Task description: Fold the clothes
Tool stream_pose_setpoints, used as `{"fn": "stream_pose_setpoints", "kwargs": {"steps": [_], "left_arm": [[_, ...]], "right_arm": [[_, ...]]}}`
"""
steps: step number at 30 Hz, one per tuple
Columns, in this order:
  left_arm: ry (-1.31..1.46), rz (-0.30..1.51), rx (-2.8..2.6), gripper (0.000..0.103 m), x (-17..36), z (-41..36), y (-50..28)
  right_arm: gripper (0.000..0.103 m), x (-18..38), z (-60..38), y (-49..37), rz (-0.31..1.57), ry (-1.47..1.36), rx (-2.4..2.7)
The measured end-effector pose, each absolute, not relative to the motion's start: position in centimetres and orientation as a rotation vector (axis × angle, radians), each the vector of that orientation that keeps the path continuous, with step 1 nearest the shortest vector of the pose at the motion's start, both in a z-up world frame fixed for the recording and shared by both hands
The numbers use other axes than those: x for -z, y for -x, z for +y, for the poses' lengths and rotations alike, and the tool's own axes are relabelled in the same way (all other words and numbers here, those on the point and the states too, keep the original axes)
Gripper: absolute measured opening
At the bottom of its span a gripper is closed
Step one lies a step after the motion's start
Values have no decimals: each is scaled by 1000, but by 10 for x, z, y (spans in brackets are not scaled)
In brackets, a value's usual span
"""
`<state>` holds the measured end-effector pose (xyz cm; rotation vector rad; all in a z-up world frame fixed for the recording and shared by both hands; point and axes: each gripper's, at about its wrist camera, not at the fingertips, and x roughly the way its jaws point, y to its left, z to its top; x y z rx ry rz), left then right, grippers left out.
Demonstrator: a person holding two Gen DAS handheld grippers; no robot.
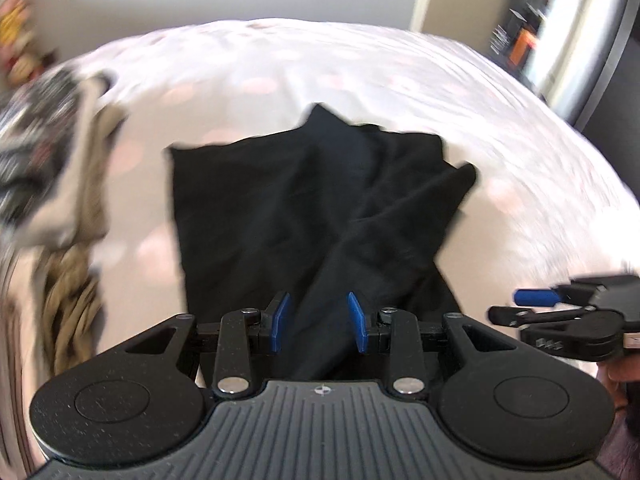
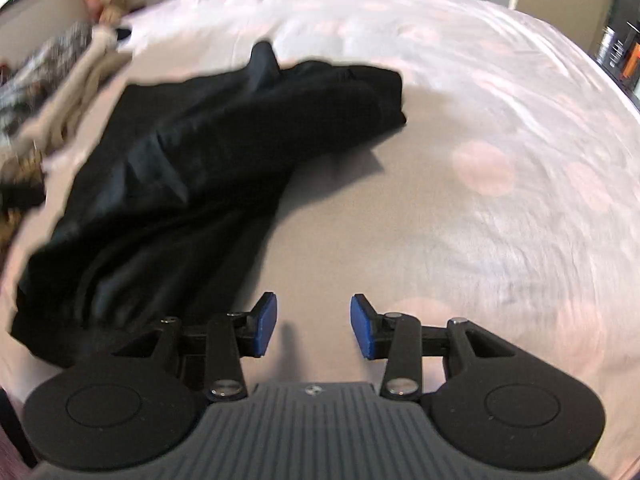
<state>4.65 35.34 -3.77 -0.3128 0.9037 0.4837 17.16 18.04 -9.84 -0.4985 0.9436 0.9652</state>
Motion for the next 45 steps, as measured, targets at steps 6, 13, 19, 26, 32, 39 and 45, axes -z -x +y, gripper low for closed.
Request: {"fn": "stream_pose_setpoints", "kwargs": {"steps": [6,13,19,26,32,39,45], "left_arm": [[72,993,-353,31,43,315,-124],[-156,1081,-267,32,65,288,-202],[-278,1125,-223,40,89,273,-239],[-327,1142,-195,10,100,267,-249],[-244,1078,-231,0,79,283,-240],[-86,973,-356,0,28,336,-218],[14,917,-465,0,-2,391,-197]], "right_arm": [[56,112,180,-173,949,700,-1012],[62,121,174,-181,961,790,-1062],[71,124,167,-192,986,742,-1111],[79,126,163,-197,997,720,-1144],[80,125,159,-198,991,722,-1141],[80,122,155,-198,983,732,-1132],[80,119,146,-189,979,736,-1128]]}}
